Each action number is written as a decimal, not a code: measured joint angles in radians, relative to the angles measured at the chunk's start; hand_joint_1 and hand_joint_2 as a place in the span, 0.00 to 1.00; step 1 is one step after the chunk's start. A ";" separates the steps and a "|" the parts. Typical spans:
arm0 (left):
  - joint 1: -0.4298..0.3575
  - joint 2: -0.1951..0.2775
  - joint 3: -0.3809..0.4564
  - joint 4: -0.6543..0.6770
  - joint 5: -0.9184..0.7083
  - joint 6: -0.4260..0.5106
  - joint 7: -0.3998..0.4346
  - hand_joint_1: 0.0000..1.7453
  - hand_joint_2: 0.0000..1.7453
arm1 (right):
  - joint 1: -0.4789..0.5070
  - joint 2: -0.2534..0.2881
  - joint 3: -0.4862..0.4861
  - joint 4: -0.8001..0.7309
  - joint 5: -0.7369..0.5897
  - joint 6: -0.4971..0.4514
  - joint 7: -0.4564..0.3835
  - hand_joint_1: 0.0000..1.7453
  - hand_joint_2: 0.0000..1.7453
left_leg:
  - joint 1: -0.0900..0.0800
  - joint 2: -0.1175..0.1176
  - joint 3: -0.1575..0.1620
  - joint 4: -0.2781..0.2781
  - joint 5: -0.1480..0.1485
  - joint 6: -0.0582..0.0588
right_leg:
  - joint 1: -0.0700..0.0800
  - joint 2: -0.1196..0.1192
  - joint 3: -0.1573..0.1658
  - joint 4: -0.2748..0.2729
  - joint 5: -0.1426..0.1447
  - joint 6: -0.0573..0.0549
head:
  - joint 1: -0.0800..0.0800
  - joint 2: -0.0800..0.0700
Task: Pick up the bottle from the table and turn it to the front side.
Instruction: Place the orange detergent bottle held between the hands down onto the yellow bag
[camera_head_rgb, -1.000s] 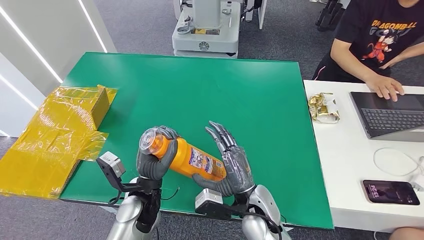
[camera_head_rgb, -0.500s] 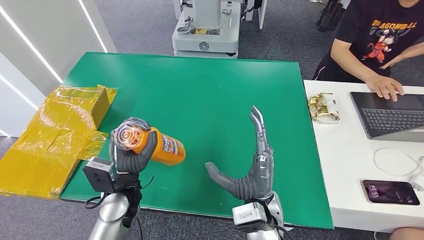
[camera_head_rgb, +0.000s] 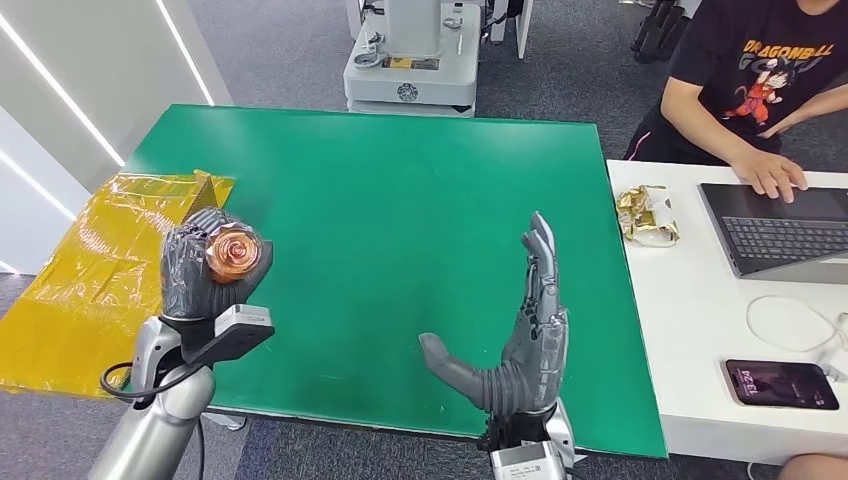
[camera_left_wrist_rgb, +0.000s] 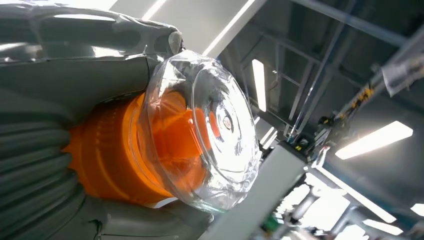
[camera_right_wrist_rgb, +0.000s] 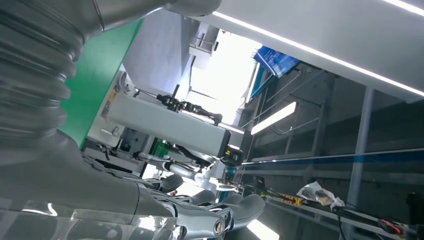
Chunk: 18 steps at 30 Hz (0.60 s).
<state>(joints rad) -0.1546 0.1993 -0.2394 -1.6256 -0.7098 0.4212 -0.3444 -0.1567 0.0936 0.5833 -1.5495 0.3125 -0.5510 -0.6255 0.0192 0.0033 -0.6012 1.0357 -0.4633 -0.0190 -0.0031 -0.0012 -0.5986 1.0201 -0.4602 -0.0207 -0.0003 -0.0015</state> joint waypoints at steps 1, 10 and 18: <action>-0.012 0.021 0.000 0.015 -0.045 -0.006 0.021 1.00 1.00 | 0.003 -0.001 0.000 -0.007 0.000 0.003 0.000 0.00 1.00 | 0.000 0.000 0.000 0.000 0.000 0.000 | 0.000 0.000 0.000 0.000 0.000 0.000 | 0.000 0.000; -0.072 0.152 -0.047 0.135 -0.199 -0.132 0.115 1.00 1.00 | 0.024 -0.011 0.000 -0.060 0.003 -0.011 -0.002 0.00 1.00 | 0.000 0.001 0.000 0.000 0.000 0.000 | 0.000 0.001 0.000 0.000 0.000 0.000 | 0.000 0.000; -0.133 0.204 -0.136 0.272 -0.321 -0.208 0.129 1.00 1.00 | 0.040 -0.028 0.003 -0.097 -0.003 -0.033 -0.007 0.00 1.00 | 0.000 0.001 0.000 0.000 0.000 0.000 | 0.000 0.001 0.000 0.000 0.000 0.000 | 0.000 0.000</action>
<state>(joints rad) -0.2877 0.4029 -0.3758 -1.3539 -1.0304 0.2129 -0.2157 -0.1164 0.0653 0.5859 -1.6462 0.3095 -0.5844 -0.6326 0.0191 0.0044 -0.6012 1.0359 -0.4631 -0.0194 -0.0032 0.0001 -0.5987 1.0196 -0.4601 -0.0207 -0.0004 -0.0015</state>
